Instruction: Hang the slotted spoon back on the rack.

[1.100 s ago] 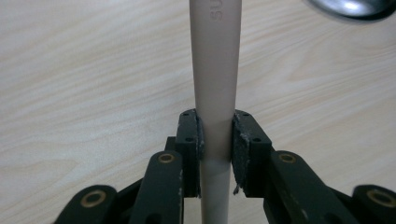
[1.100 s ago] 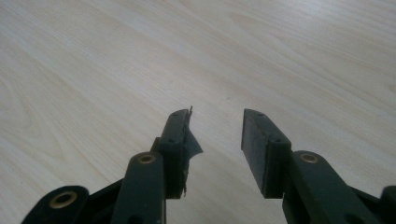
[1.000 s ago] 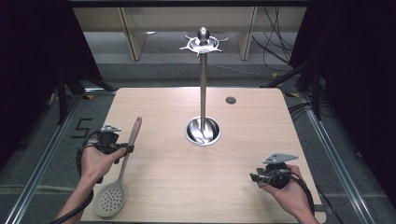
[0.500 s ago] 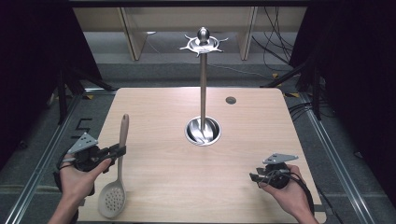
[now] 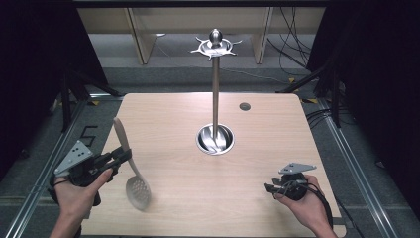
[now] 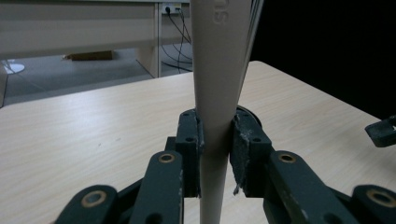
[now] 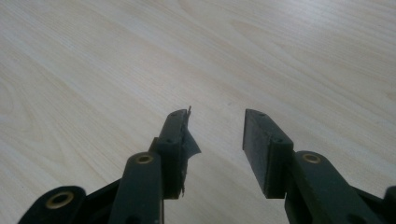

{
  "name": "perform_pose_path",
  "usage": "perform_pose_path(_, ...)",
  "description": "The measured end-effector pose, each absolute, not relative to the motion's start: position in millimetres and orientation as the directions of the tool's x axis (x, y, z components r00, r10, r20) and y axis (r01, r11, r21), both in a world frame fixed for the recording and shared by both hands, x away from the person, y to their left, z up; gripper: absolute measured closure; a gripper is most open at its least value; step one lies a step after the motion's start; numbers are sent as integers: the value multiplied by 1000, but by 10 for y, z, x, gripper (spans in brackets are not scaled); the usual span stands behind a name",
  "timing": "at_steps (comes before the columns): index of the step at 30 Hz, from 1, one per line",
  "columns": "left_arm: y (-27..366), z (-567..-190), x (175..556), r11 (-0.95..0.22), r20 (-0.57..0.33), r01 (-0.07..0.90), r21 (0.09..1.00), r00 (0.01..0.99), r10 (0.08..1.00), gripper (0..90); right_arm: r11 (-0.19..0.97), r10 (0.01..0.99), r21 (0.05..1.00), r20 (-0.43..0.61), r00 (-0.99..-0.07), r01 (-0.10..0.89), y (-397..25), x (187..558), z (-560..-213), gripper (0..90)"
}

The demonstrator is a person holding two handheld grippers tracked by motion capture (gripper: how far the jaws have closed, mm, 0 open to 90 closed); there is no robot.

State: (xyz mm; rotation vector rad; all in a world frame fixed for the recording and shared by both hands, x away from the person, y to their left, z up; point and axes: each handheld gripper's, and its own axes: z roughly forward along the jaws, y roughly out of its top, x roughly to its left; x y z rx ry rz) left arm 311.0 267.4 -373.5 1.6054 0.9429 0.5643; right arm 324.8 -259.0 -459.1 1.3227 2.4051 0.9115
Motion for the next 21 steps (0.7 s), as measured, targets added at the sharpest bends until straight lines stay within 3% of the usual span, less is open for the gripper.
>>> perform_pose_path(21,1896,-3308,3478,-103,-18,164,981,609,793,737,396,824,645,65,-563,654,-2603,3254,-4600,605)
